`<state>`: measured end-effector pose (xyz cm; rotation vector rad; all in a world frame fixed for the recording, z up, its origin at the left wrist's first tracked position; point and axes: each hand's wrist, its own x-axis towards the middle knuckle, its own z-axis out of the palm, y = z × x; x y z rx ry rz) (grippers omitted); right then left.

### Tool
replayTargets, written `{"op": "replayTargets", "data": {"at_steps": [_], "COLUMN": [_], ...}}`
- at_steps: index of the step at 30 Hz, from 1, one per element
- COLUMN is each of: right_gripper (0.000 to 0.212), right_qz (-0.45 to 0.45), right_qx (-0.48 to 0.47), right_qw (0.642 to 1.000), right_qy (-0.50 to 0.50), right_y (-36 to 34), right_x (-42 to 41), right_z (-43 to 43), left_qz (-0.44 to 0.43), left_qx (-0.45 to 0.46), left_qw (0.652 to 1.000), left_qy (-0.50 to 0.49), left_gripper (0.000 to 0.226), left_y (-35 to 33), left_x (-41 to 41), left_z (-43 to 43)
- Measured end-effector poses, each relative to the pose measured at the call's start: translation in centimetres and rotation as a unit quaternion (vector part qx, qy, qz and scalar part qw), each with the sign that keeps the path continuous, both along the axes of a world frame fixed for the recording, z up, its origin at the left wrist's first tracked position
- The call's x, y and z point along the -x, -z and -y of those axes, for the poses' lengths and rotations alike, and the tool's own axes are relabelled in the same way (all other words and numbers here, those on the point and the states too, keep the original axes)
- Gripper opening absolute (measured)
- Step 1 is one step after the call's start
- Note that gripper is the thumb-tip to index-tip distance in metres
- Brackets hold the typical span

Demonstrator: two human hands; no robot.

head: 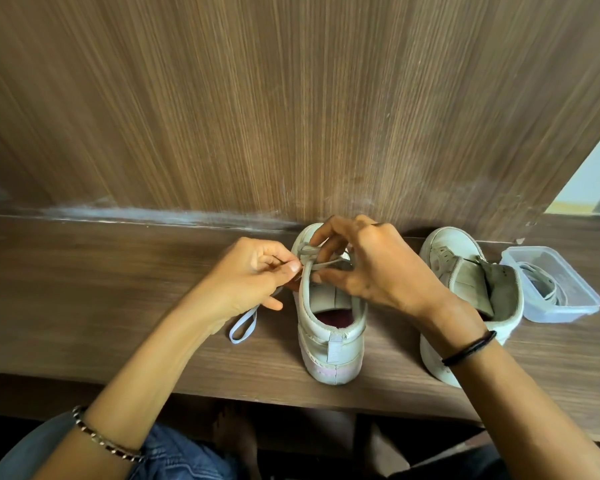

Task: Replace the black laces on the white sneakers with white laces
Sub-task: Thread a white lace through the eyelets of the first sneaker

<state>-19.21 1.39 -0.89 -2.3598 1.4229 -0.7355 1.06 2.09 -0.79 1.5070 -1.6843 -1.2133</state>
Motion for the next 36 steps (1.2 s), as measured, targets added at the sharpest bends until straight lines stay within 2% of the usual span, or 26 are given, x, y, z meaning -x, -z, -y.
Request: {"op": "replayTargets", "data": {"at_steps": [2, 4, 8, 11, 13, 16, 18, 19, 20, 21, 22, 23, 25, 26, 27, 29, 31, 34, 36], "right_gripper": [0.056, 0.067, 0.074, 0.076, 0.076, 0.077, 0.074, 0.072, 0.072, 0.073, 0.074, 0.076, 0.076, 0.075, 0.074, 0.072, 0.072, 0.07, 0.068], "right_qz": [-0.02, -0.018, 0.012, 0.023, 0.019, 0.009, 0.016, 0.018, 0.014, 0.007, 0.001, 0.0, 0.004, 0.004, 0.002, -0.001, -0.004, -0.003, 0.001], "right_qx": [-0.014, -0.062, -0.175, -0.205, -0.218, -0.226, -0.226, -0.226, -0.223, -0.216, -0.213, -0.212, -0.216, -0.218, -0.219, -0.221, -0.22, -0.223, -0.228], "right_qw": [0.999, 0.996, 0.979, 0.973, 0.97, 0.969, 0.97, 0.97, 0.972, 0.974, 0.974, 0.974, 0.973, 0.972, 0.972, 0.972, 0.972, 0.972, 0.971], "right_qy": [0.025, 0.06, 0.1, 0.1, 0.102, 0.097, 0.088, 0.082, 0.076, 0.073, 0.074, 0.077, 0.082, 0.082, 0.082, 0.08, 0.079, 0.079, 0.075], "right_y": [0.2, 0.3, 0.4, 0.5, 0.5, 0.2, 0.0, -0.1, -0.2, -0.1, 0.0, 0.0, 0.2, 0.3, 0.2, 0.1, 0.2, 0.2, 0.3], "right_x": [0.4, 0.9, 1.3, 1.3, 1.4, 1.5, 1.5, 1.4, 1.4, 1.4, 1.4, 1.4, 1.4, 1.5, 1.5, 1.5, 1.5, 1.5, 1.6], "right_z": [0.2, 0.3, 0.1, 0.1, 0.2, 0.0, -0.1, -0.2, -0.2, -0.3, -0.2, -0.2, 0.0, 0.0, 0.1, 0.0, 0.0, 0.1, 0.2], "left_qz": [0.027, 0.014, -0.14, -0.261, -0.344, -0.472, -0.494, -0.465, -0.378, -0.231, -0.063, 0.082, 0.304, 0.375, 0.405, 0.362, 0.273, 0.081, -0.061], "left_qx": [0.026, 0.03, -0.039, -0.077, -0.067, 0.006, 0.066, 0.102, 0.156, 0.224, 0.289, 0.323, 0.314, 0.306, 0.298, 0.266, 0.223, 0.196, 0.178], "left_qw": [0.999, 0.999, 0.987, 0.954, 0.924, 0.858, 0.84, 0.855, 0.892, 0.933, 0.95, 0.942, 0.895, 0.868, 0.857, 0.889, 0.934, 0.975, 0.982], "left_qy": [-0.007, -0.019, -0.067, -0.123, -0.15, -0.201, -0.213, -0.207, -0.192, -0.159, -0.103, -0.029, 0.086, 0.11, 0.112, 0.085, 0.064, 0.064, -0.007], "left_gripper": [0.011, 0.016, 0.023, 0.021, 0.017, 0.017, 0.026, 0.027, 0.026, 0.023, 0.02, 0.019, 0.028, 0.034, 0.036, 0.036, 0.037, 0.043, 0.042], "left_y": [0.1, -0.2, -1.6, -2.3, -2.5, -2.9, -3.0, -3.0, -2.9, -2.6, -2.2, -1.5, -0.6, -0.4, -0.5, -1.0, -1.3, -1.4, -1.8], "left_x": [-0.1, -0.4, -1.3, -1.9, -1.7, -1.0, -1.0, -1.2, -1.4, -1.7, -1.8, -1.9, -1.5, -1.3, -1.2, -1.5, -2.1, -2.2, -1.7], "left_z": [0.1, 0.1, 0.0, 0.3, 0.5, 1.4, 2.2, 2.5, 2.7, 2.6, 2.5, 2.3, 1.7, 1.4, 1.3, 1.6, 1.9, 2.1, 2.3]}}
